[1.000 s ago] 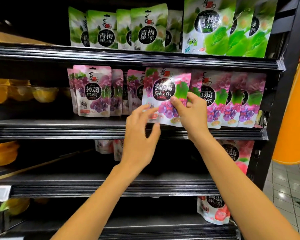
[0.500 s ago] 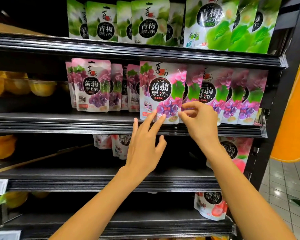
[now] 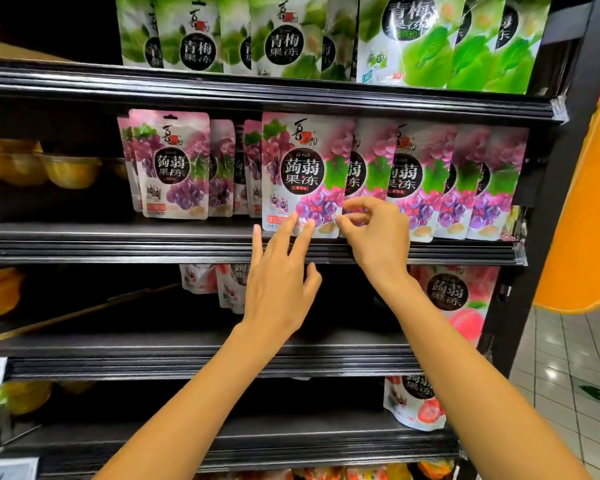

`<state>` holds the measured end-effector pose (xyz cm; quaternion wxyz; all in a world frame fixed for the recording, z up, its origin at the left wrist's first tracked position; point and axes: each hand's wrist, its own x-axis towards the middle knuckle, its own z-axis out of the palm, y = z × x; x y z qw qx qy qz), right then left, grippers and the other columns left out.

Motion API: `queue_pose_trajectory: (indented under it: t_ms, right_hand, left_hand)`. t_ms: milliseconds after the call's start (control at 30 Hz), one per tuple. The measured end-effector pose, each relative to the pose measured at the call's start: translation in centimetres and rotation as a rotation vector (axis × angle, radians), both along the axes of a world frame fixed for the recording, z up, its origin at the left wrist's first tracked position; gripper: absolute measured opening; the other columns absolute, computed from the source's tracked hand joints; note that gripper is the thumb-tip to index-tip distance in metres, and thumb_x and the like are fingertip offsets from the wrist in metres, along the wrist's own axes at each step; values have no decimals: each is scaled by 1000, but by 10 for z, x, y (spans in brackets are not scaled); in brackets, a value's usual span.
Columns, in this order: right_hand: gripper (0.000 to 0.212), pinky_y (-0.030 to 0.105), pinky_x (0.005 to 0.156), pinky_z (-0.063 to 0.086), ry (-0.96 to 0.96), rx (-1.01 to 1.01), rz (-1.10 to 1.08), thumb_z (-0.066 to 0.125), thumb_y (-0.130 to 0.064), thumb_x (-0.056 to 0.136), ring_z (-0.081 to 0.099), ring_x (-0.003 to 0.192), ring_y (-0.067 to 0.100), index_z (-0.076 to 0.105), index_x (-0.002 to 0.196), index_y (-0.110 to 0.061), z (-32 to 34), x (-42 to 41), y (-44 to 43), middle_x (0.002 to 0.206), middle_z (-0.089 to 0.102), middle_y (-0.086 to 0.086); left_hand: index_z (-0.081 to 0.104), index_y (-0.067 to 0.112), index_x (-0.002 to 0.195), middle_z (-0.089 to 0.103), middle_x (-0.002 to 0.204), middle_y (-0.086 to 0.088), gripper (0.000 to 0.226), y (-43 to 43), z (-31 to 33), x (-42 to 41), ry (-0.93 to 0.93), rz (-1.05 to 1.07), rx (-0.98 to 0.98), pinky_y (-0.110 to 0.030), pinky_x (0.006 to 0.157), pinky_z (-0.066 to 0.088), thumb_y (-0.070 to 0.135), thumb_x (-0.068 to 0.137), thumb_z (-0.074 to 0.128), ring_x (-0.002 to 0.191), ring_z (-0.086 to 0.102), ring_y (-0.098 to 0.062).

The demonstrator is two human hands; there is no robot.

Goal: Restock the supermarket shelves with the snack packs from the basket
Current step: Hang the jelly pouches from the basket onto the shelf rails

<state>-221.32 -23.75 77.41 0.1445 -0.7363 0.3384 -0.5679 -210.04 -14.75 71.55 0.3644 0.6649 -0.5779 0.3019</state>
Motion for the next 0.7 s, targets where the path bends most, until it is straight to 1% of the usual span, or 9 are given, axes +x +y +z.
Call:
queue_pose_trajectory:
  t_ms: [67,167,300,433,500,533,600,633,700]
  right_hand:
    - [16,39,76,59,-41,10,25,76,-22,83,70,72,6,71,99,-21,-3,-1,-2,69,67,-15]
    - [17,38,72,60,-107,30,54,77,-24,82,70,68,4,69,97,-23,-8,-3,-6,72,72,-9]
    - [17,37,74,60,-140,5,62,76,-24,83,70,73,4,69,98,-20,-10,-3,-4,76,71,-8]
    - [15,33,75,57,-157,-35,61,73,-24,85,66,71,5,70,99,-20,-16,-4,6,84,70,-11]
    - [15,34,75,55,-164,-58,70,71,-24,86,64,69,9,69,100,-20,-24,-4,15,85,69,-14]
    - [15,33,75,54,-175,-71,86,70,-24,86,64,68,10,70,100,-21,-31,-4,21,85,68,-15]
    - [14,23,73,51,-194,-90,123,68,-23,86,61,66,6,70,100,-21,-48,-1,36,83,67,-18]
    - [14,19,72,49,-199,-85,154,67,-22,86,61,65,4,70,100,-20,-60,1,43,82,67,-18]
    - [13,15,71,47,-209,-25,237,66,-19,88,62,69,3,68,100,-18,-98,7,61,84,68,-14]
  left_hand:
    - [35,19,150,34,155,-6,61,-1,0,-2,5,-7,-3,-50,123,2,23,92,55,143,33,-19]
    - [36,19,149,35,154,-6,61,-3,0,-3,4,-16,-3,-48,122,2,24,92,55,143,32,-18]
    - [36,20,149,36,154,-4,59,-1,0,-1,1,-33,-7,-48,123,2,24,93,54,142,32,-18]
    - [45,19,144,41,150,-2,53,6,-4,2,46,-91,-51,-43,123,3,18,92,56,142,33,-18]
    - [53,14,137,47,145,-2,47,12,-10,3,98,-154,-108,-41,123,11,12,90,57,140,37,-18]
    - [58,11,131,52,141,-3,42,17,-16,3,136,-196,-144,-41,121,20,9,89,58,136,41,-17]
    - [65,7,118,61,124,-3,31,30,-33,4,203,-260,-221,-34,109,38,3,88,57,121,50,-14]
    - [67,6,111,64,114,-3,25,37,-45,5,229,-268,-253,-29,101,42,1,88,56,112,52,-14]
    - [68,5,96,64,96,-3,18,57,-82,12,273,-240,-288,-21,89,41,-2,88,54,96,53,-16]
